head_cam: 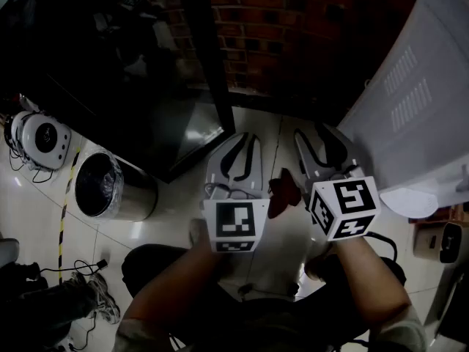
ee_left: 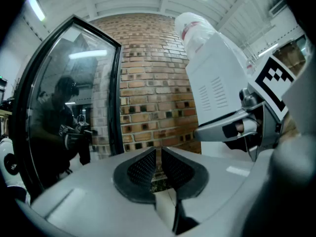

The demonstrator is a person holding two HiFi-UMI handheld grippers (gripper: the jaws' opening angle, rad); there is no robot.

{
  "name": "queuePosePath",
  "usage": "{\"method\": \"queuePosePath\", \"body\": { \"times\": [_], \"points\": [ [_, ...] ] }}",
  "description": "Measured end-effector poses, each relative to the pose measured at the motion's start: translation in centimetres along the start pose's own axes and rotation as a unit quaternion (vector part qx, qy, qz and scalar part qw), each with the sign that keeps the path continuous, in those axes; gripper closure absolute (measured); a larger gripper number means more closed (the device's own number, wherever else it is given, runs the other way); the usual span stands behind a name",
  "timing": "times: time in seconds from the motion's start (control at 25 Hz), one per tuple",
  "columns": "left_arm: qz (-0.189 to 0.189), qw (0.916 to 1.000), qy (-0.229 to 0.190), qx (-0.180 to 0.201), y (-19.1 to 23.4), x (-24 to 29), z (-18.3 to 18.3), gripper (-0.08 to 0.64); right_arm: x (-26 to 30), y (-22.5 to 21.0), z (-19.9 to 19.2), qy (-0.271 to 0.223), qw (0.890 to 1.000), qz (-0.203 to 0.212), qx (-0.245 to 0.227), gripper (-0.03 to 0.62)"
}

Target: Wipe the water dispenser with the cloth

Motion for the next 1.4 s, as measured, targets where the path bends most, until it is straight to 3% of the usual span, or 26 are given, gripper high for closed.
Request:
{"method": "queuePosePath", "body": {
  "times": [0.36,0.52,0.88,1.12,1.24,1.4],
  "points": [
    [0.064,0.9938,0.085,-0.032,1.6,3.2,-11.5,0.529,4.6,-0.2,-8.9,0.092,0.994,-0.026,-0.061,0.340],
    [0.058,0.9906,0.116,-0.043,0.8,3.3,-15.7,0.526,6.1,-0.8,-14.4,0.138,0.988,-0.044,-0.050,0.323],
    [0.025,0.9829,0.179,-0.035,-0.5,4.7,-21.0,0.514,8.1,1.3,-25.2,0.233,0.968,-0.015,-0.095,0.247],
    [0.014,0.9742,0.218,-0.056,-1.1,3.9,-24.3,0.528,8.6,2.5,-32.2,0.307,0.944,0.021,-0.121,0.229],
    [0.018,0.9726,0.223,-0.064,-0.7,3.8,-24.8,0.528,9.4,2.8,-34.2,0.335,0.928,0.040,-0.158,0.233],
    [0.017,0.9691,0.239,-0.060,-1.2,3.9,-25.3,0.556,10.1,2.6,-36.6,0.372,0.911,0.053,-0.168,0.250]
  ]
}}
Point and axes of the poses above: the fingertips, and each gripper's own axes: x forward along the fingers, y to its left, z out of its top, the point moved 9 cm from there along -x, backward along the fingers, and after that the axes turned 14 degrees about -z, right-handed, at the moved point
